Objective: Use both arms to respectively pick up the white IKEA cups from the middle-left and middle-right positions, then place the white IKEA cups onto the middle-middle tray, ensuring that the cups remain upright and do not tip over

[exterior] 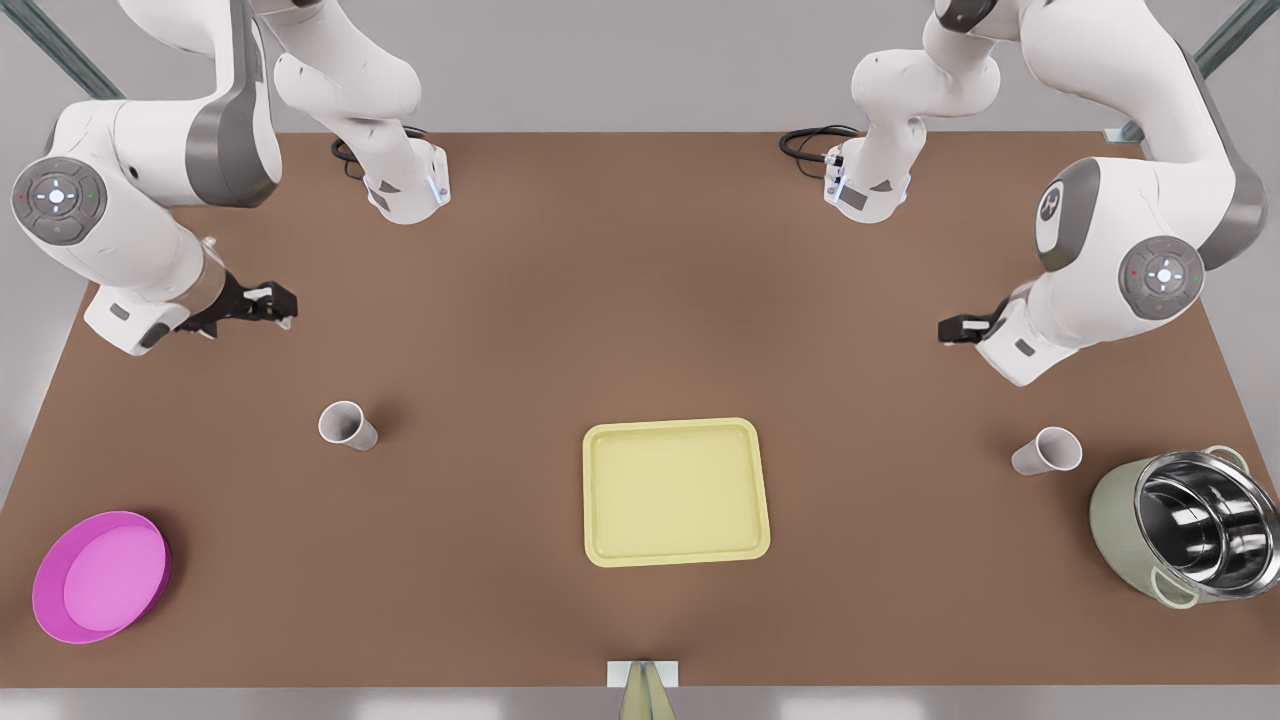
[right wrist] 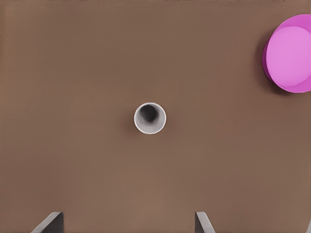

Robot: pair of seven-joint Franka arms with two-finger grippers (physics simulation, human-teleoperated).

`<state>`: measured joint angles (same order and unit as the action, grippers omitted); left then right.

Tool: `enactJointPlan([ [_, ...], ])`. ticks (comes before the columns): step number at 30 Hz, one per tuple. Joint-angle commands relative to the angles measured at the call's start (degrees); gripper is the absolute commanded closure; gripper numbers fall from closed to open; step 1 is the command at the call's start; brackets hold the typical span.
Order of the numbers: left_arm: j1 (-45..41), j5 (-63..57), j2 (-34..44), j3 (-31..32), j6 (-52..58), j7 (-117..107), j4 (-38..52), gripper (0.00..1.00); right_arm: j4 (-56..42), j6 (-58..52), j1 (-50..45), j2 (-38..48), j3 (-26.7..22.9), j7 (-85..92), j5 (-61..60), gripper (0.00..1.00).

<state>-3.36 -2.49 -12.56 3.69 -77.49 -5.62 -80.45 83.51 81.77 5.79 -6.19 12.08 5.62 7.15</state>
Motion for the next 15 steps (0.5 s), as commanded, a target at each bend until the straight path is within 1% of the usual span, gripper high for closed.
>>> enactJointPlan([
  [1, 0.0, 0.0, 0.1, 0.0, -1.5, -2.9, 0.0, 0.00, 0.2, 1.5, -0.1, -0.1, 0.0, 2.7, -0.5, 0.00],
  [2, 0.1, 0.0, -0.3, -1.0, -1.5, -1.1, 0.0, 0.00, 0.1, 1.5, -0.1, -0.6, 0.0, 2.5, -0.5, 0.00],
  [3, 0.1, 3.9, -3.3, -8.6, -7.2, 8.3, -0.1, 0.00, 0.1, 1.9, -0.1, -0.9, 0.0, 2.2, -0.5, 0.00],
  [4, 0.4, 3.6, -6.1, -10.5, -12.2, 11.5, -0.4, 0.00, 0.4, 2.1, 0.0, -1.5, -0.3, 2.3, -0.4, 0.00],
  [6, 3.1, 3.5, -10.2, -11.2, -18.0, 16.1, -0.3, 0.00, 0.4, 2.7, 0.8, -3.1, -0.9, 2.4, 0.3, 0.00],
  [7, 5.4, 3.6, -12.2, -11.2, -20.9, 20.0, -0.3, 0.00, -0.1, 4.2, 2.2, -5.6, -0.9, 2.5, 0.3, 0.00],
  [12, 11.7, 3.7, -18.1, -11.3, -30.1, 22.4, -0.4, 0.00, 1.4, 8.4, 3.2, -11.6, -1.5, 2.2, 0.6, 0.00],
  [15, 14.5, 3.7, -21.4, -11.3, -31.6, 22.6, -0.7, 0.00, 5.3, 13.8, 3.4, -12.5, -1.6, 2.2, 0.5, 0.00],
])
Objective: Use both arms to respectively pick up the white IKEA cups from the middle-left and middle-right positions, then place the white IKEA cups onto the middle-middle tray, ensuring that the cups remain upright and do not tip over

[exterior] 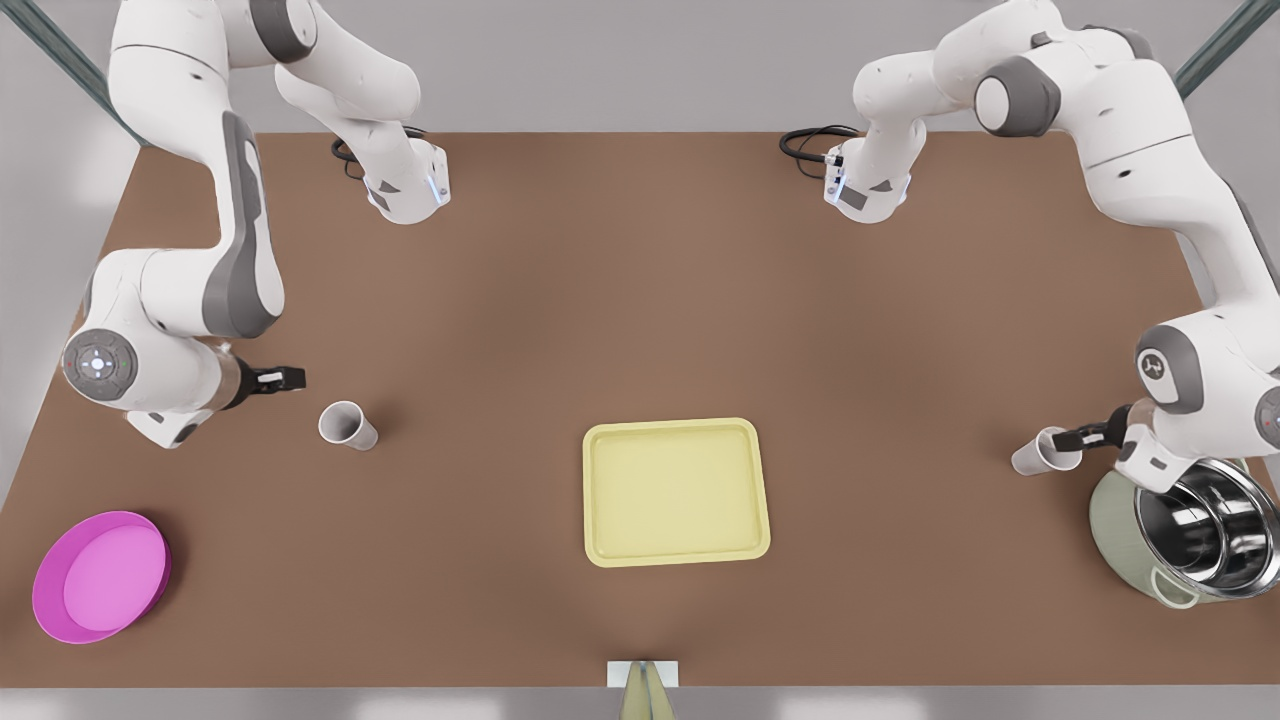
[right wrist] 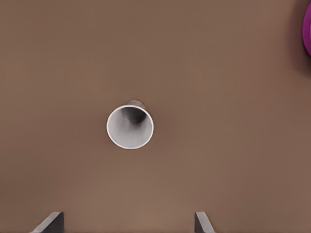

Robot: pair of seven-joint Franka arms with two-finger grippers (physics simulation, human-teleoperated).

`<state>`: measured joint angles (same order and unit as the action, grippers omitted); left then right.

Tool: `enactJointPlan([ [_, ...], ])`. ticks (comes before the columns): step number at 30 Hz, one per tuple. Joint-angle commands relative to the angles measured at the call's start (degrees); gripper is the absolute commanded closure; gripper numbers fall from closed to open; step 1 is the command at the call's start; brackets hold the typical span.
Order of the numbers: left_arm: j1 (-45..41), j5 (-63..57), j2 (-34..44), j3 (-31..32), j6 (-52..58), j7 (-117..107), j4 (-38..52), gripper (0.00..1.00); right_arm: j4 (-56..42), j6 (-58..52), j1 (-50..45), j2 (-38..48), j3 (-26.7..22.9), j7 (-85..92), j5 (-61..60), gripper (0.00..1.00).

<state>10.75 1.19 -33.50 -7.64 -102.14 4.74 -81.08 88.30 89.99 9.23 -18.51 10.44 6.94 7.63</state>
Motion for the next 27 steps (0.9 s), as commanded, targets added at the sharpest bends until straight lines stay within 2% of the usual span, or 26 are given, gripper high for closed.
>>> enactJointPlan([
  [1, 0.9, 0.0, -1.1, 0.0, -7.1, 12.2, 0.0, 0.00, 2.0, 7.5, 0.2, 0.1, -0.1, 0.7, -0.1, 0.00],
  [6, 3.8, -0.1, -4.6, 0.0, -9.8, 12.2, -1.8, 0.00, 9.3, 16.7, 2.1, 0.4, -0.4, 0.5, -0.2, 0.00],
  [16, 4.1, 2.6, -7.5, -1.4, -14.6, 12.1, -4.8, 0.00, 12.0, 27.2, 2.5, -5.6, -1.2, -1.1, -0.1, 0.00],
  [17, 4.1, 2.7, -7.5, -1.4, -15.5, 12.0, -5.2, 0.10, 12.6, 28.2, 2.7, -5.9, -1.2, -1.1, -0.1, 0.00],
  [19, 4.1, 2.7, -7.5, -1.4, -15.3, 11.9, -5.2, 0.35, 14.6, 31.0, 2.8, -5.8, -1.2, -1.1, -0.2, 0.00],
  [21, 3.7, 2.7, -7.2, -1.4, -14.8, 12.0, -5.2, 0.35, 17.5, 34.3, 3.3, -5.7, -1.1, -1.1, -0.5, 0.00],
  [22, 3.7, 2.7, -7.3, -1.4, -14.7, 12.3, -5.3, 0.41, 18.5, 35.8, 3.4, -5.7, -1.1, -1.1, -0.6, 0.00],
  [27, 3.1, 2.6, -7.4, -1.2, -14.5, 12.7, -5.8, 0.53, 22.1, 39.5, 3.8, -6.1, -1.1, -1.1, -0.7, 0.00],
])
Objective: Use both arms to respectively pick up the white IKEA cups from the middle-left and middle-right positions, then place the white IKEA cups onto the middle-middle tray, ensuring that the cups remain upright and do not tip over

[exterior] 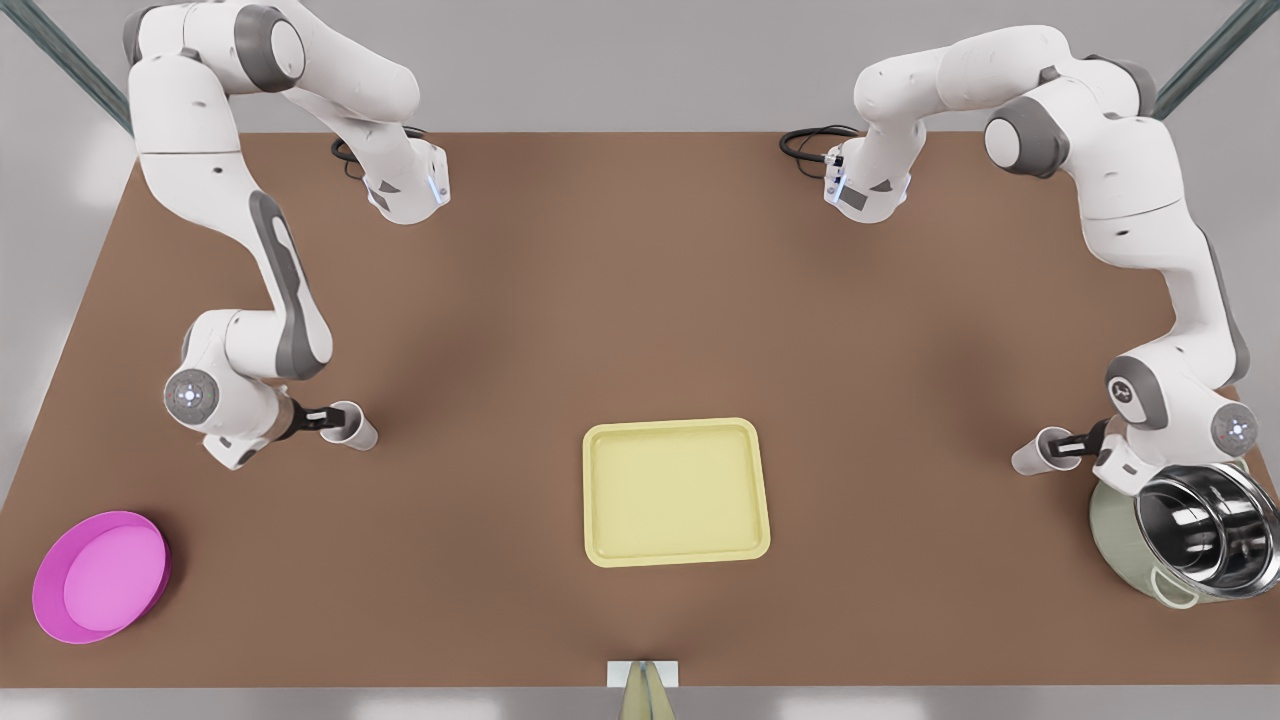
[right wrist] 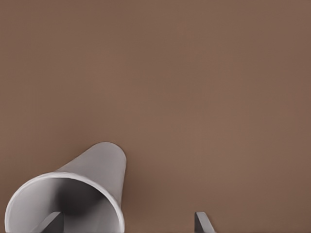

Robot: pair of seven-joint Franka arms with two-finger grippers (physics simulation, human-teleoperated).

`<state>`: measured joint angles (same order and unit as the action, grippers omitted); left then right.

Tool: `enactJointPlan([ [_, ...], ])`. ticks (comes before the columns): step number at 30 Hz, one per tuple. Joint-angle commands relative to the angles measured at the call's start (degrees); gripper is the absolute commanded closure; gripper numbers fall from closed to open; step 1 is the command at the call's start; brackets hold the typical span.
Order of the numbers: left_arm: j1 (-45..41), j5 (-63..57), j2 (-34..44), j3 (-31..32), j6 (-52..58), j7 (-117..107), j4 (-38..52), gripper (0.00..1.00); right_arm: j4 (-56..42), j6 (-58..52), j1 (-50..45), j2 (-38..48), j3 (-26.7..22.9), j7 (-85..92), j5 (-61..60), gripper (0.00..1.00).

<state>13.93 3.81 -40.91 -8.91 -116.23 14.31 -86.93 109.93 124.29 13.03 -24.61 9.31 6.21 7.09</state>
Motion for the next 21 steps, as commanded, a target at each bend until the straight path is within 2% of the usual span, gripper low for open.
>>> enactJointPlan([
  [1, 0.0, 0.0, 0.0, 0.0, -0.2, 3.2, 0.0, 0.55, 1.0, 6.0, 0.1, -0.2, 0.0, -0.4, -0.1, 0.00],
  [2, 0.0, 0.0, 0.1, 0.0, -0.2, 3.3, 0.0, 0.63, 1.0, 6.1, 0.1, -0.5, 0.0, -0.4, -0.1, 0.00],
  [4, 0.0, 0.0, 0.2, 0.1, -0.2, 4.1, 0.0, 0.69, 1.0, 6.6, 0.1, -1.2, 0.0, -0.4, -0.1, 0.00],
  [7, -1.7, 0.0, 1.6, 1.3, -0.1, 2.6, 0.0, 0.69, 0.9, 6.6, 0.7, -2.3, 0.0, 0.2, -0.1, 0.00],
  [8, -1.7, 0.0, 2.2, 1.9, -0.1, 2.0, 0.0, 0.74, 0.9, 6.7, 0.7, -2.4, 0.0, 0.4, -0.1, 0.00],
  [9, -1.8, 0.0, 2.2, 2.1, -0.3, 1.7, 0.0, 0.76, 0.9, 7.0, 0.7, -2.6, 0.0, 0.4, -0.1, 0.04],
  [12, -2.1, -0.1, 4.2, 7.0, -0.2, -8.1, 0.0, 0.76, 0.8, 7.0, 0.6, -3.3, 0.0, 0.5, 0.1, 0.37],
  [13, -5.7, 0.1, 4.2, 7.4, -0.2, -14.5, 0.2, 0.76, 0.6, 7.1, 0.5, -3.7, 0.0, 0.5, 0.1, 0.41],
  [16, -8.4, 1.9, 1.5, 19.1, -0.7, -34.5, 4.7, 0.75, 0.6, 6.9, 0.3, -3.7, 0.4, 0.5, 0.1, 0.50],
  [17, -11.4, 1.8, 0.4, 21.2, -1.3, -42.3, 5.5, 0.75, 0.5, 6.9, 0.3, -3.6, 0.5, 0.5, 0.1, 0.54],
  [19, -18.8, 1.6, -1.1, 21.3, -1.5, -55.4, 9.5, 0.75, 0.2, 6.4, 0.2, -3.5, 0.7, 0.5, 0.1, 0.76],
  [21, -25.1, 1.5, -2.5, 21.3, -2.1, -66.7, 12.8, 0.75, -0.1, 6.2, 0.2, -3.4, 0.8, 0.5, 0.2, 0.79],
])
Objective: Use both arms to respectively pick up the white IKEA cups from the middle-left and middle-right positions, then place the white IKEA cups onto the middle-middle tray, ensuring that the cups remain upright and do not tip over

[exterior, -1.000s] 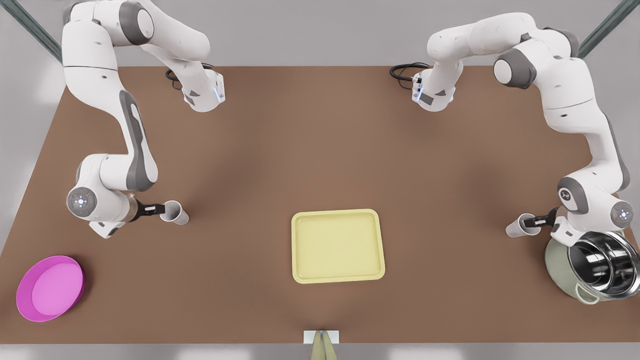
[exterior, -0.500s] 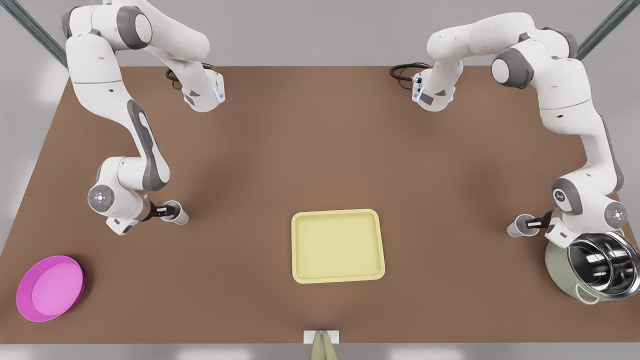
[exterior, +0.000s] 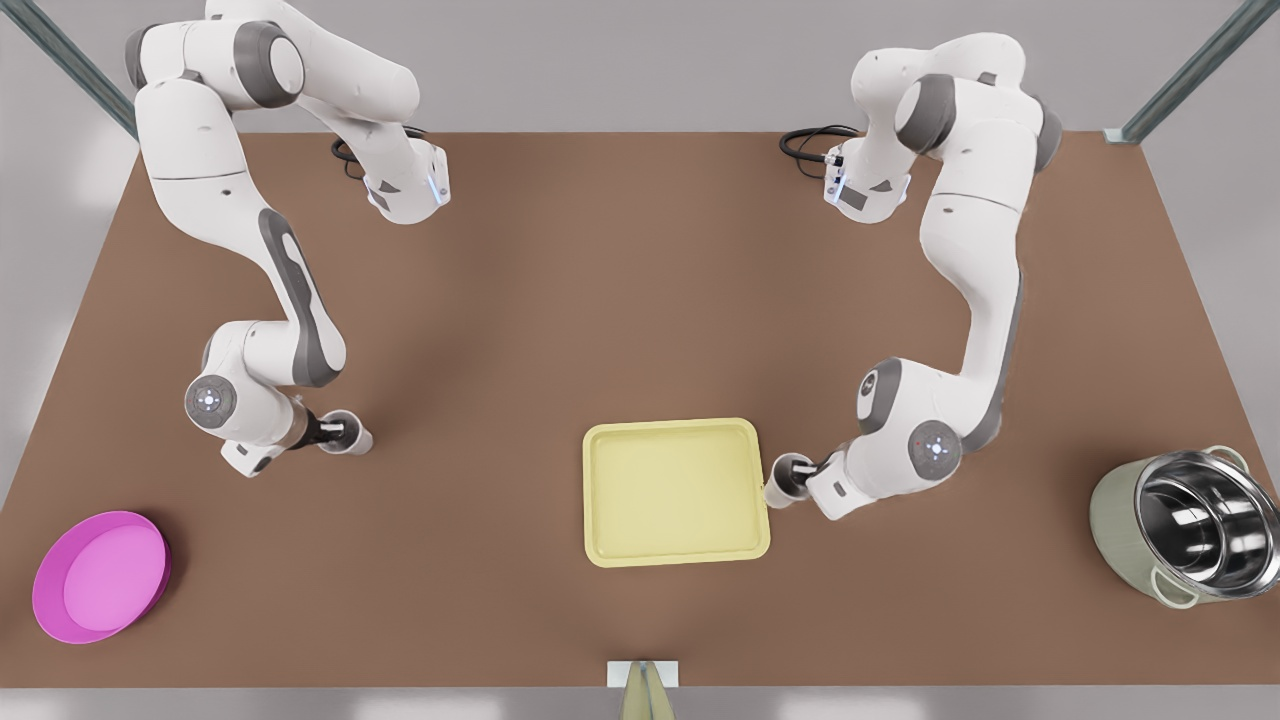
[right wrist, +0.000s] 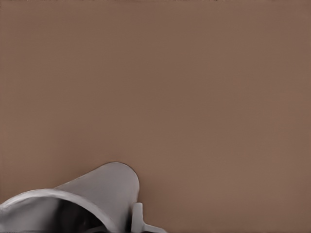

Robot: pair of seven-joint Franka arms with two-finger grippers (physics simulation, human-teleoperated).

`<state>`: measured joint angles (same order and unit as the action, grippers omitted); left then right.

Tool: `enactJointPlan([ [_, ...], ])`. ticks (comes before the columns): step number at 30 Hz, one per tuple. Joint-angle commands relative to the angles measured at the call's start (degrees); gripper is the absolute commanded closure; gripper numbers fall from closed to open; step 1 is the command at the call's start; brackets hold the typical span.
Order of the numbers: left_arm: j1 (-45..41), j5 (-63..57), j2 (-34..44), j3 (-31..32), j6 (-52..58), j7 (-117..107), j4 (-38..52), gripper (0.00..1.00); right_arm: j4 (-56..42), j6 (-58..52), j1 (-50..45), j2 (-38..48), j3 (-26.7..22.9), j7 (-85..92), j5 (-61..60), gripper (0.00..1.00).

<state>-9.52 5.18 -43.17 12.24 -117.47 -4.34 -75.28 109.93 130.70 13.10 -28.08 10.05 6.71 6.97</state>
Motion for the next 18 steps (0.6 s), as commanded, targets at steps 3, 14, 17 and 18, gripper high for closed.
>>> enactJointPlan([
  [3, -5.9, -0.1, -1.6, 0.1, -4.3, -55.5, 1.2, 0.74, -3.0, -2.6, -0.4, 0.6, 2.9, 0.2, 0.4, 0.79],
  [14, -8.6, -2.2, -6.0, -1.8, -11.1, -56.0, 0.7, 0.74, -20.5, -1.9, -25.4, -7.3, 10.7, -0.6, 0.2, 0.79],
  [17, -8.5, -2.2, -7.3, -1.8, -13.0, -55.9, 0.7, 0.68, -28.6, -1.6, -29.7, -14.5, 10.7, -0.4, 0.6, 0.79],
  [18, -8.5, -2.2, -7.3, -1.8, -13.2, -55.9, 0.6, 0.62, -32.1, -1.6, -31.2, -17.1, 10.5, -0.3, 0.5, 0.79],
])
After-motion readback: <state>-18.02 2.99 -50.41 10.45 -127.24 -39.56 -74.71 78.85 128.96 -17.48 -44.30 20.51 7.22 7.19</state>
